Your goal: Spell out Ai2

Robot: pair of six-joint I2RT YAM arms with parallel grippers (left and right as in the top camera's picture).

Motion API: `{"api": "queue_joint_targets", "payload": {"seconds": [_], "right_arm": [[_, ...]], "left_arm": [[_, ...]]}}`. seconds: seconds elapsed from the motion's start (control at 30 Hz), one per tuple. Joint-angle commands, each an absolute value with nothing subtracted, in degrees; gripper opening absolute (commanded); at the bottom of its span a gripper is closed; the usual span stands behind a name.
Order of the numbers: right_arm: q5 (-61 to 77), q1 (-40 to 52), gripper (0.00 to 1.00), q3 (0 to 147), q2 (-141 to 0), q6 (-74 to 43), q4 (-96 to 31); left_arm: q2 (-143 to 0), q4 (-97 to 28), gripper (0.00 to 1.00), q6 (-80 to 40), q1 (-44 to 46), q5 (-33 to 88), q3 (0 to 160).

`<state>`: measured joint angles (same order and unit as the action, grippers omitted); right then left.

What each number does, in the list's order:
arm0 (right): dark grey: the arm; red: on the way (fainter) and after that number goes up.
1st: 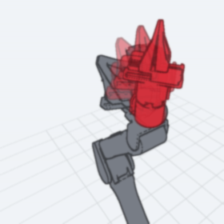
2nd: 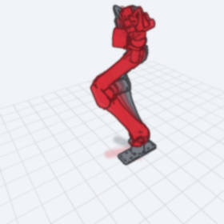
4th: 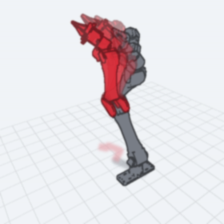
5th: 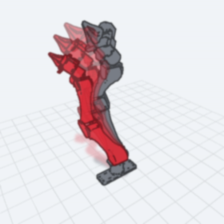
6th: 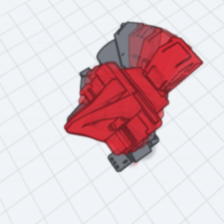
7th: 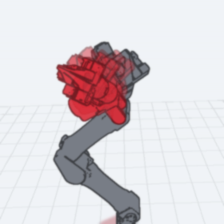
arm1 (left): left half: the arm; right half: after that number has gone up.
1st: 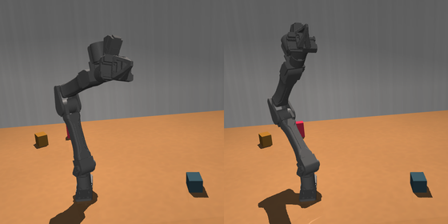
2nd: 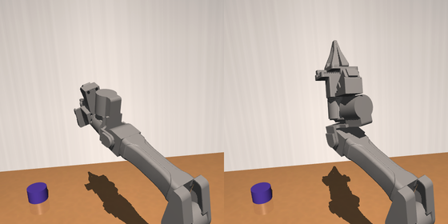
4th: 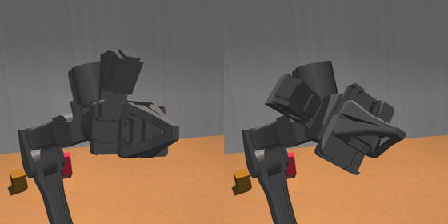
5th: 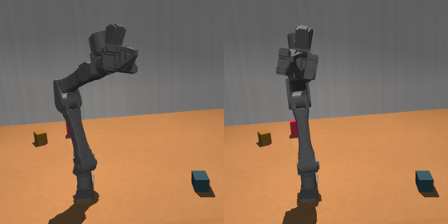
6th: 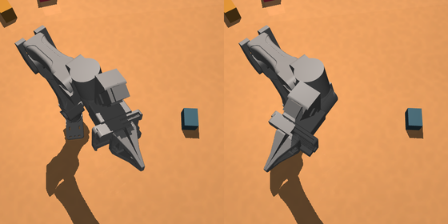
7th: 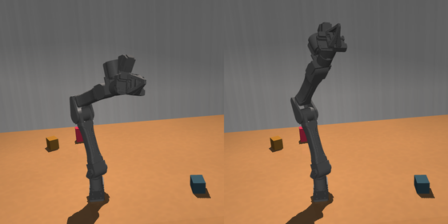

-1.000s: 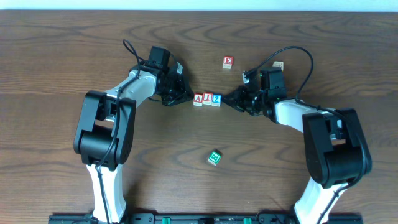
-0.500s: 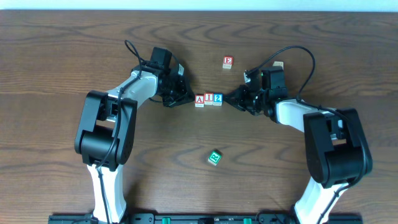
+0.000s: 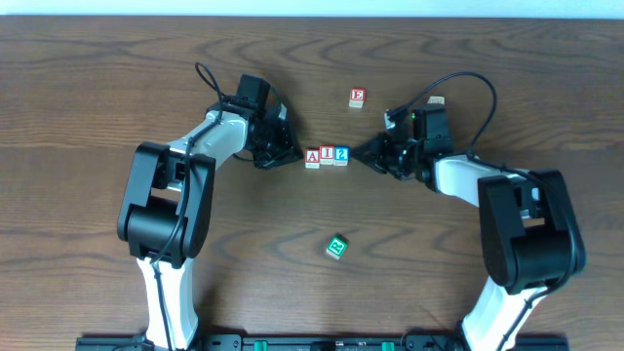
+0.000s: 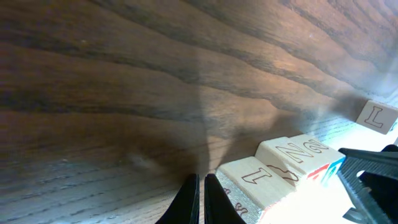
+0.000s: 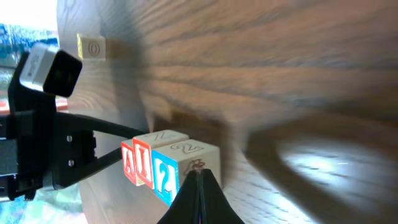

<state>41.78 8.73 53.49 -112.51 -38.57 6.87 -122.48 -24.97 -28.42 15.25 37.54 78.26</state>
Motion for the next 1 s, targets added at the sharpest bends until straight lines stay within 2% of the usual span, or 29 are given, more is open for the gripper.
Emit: {"api": "queue_joint_targets", "payload": {"seconds": [0.0, 0.2, 0.37, 0.57, 0.73, 0.87, 0.97], "right_arm": [[42.6, 6.3, 0.01, 53.6, -113.1, -38.9, 6.9], [47.8, 3.8, 0.02, 55.9, -110.6, -37.2, 5.3], [43.0, 4.3, 0.01, 59.0, -103.3, -32.3, -6.9], [29.8, 7.0, 0.02, 59.3, -85.6, -23.9, -28.1], [16.9, 13.4, 0.01, 59.0, -67.5, -20.4, -43.5], [15.5, 19.2, 0.02, 56.4, -51.2, -19.4, -52.0], [15.4, 22.1, 0.02, 50.8, -37.7, -21.1, -58.6]], "left_arm": [[-122.8, -25.1, 0.06, -26.9, 13.3, 36.2, 78.2], [-117.9, -29.3, 0.06, -21.6, 10.7, 33.5, 81.5], [-110.0, -33.7, 0.06, -15.6, 10.7, 27.7, 83.2], [-96.8, -44.9, 0.06, -10.0, 11.1, 19.0, 82.9], [-83.7, -50.9, 0.06, -9.3, 13.8, 17.3, 77.6], [-67.4, -50.1, 0.06, -15.0, 19.7, 11.1, 65.3], [-54.5, -50.3, 0.06, -19.7, 28.1, 5.4, 55.7]]}}
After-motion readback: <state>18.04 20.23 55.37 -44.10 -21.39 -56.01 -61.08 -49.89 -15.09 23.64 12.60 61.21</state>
